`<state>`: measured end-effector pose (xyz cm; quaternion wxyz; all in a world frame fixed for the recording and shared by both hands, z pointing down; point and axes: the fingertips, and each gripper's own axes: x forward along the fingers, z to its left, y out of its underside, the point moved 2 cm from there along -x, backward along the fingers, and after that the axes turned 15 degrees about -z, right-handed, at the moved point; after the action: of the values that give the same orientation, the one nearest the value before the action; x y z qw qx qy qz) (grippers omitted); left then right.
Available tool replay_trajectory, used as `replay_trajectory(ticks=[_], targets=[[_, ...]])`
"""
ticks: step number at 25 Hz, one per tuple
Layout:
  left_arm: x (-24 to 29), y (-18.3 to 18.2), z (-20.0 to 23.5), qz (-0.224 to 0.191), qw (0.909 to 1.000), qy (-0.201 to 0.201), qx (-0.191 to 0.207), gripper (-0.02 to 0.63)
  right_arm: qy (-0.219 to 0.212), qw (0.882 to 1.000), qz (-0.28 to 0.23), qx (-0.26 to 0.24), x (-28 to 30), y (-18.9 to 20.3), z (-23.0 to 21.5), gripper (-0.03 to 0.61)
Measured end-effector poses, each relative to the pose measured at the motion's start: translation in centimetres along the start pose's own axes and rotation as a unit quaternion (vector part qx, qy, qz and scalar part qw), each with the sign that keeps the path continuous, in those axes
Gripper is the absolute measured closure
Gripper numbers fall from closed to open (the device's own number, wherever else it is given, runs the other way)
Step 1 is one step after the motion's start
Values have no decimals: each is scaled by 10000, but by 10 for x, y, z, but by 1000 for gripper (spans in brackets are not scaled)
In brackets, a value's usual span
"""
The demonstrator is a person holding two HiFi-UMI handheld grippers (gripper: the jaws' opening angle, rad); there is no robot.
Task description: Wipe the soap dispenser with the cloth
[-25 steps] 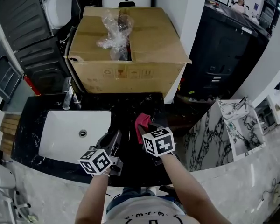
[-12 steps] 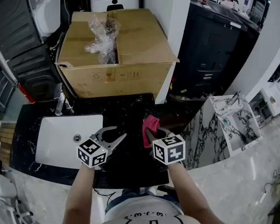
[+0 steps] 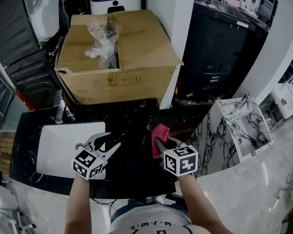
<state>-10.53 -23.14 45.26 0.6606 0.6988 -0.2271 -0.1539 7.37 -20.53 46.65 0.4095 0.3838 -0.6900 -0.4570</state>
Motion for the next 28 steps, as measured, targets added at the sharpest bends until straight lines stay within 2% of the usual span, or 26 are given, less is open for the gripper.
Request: replay_trajectory(ticks=[3, 7, 10, 13, 17, 18, 19, 21, 23, 26, 27, 28], targets=[[-8, 3, 1, -117, 9953, -961, -18, 422, -10, 10000, -17, 78, 1, 1, 1, 529], [-8, 4, -6, -296, 9740, -2240, -181, 440, -88, 9999, -24, 123, 3, 0, 7, 529], [0, 4, -10, -417, 9616, -2667, -502, 450, -161, 9998, -7, 142, 3, 2, 12, 529], [12, -3, -11, -452, 9534, -2907, -668, 417, -181, 9997, 22, 172, 0, 5, 15, 529], [14, 1, 0, -75, 9306, -3595, -691, 436, -172, 9996, 56, 238, -4, 10, 16, 529], [15, 2, 1, -17, 9281, -3655, -712, 451, -161, 9995, 49, 266, -6, 10, 16, 529], [17, 2, 0, 12, 9284, -3641, -741, 507, -148, 9994, 33, 297, -8, 10, 16, 529], [20, 1, -1, -1, 9350, -3453, -813, 509, -137, 9993, -10, 339, -10, 8, 16, 529], [21, 1, -1, -81, 9482, -3050, -890, 509, -157, 9992, -54, 355, -11, 6, 18, 529], [24, -1, -10, -340, 9716, -2142, -946, 509, -185, 9990, -103, 389, -12, 3, 19, 529], [22, -2, -13, -493, 9747, -1909, -1050, 509, -196, 9990, -107, 395, -12, 3, 20, 529], [19, -2, -14, -689, 9740, -1765, -1241, 508, -210, 9989, -106, 399, -11, 3, 21, 529]])
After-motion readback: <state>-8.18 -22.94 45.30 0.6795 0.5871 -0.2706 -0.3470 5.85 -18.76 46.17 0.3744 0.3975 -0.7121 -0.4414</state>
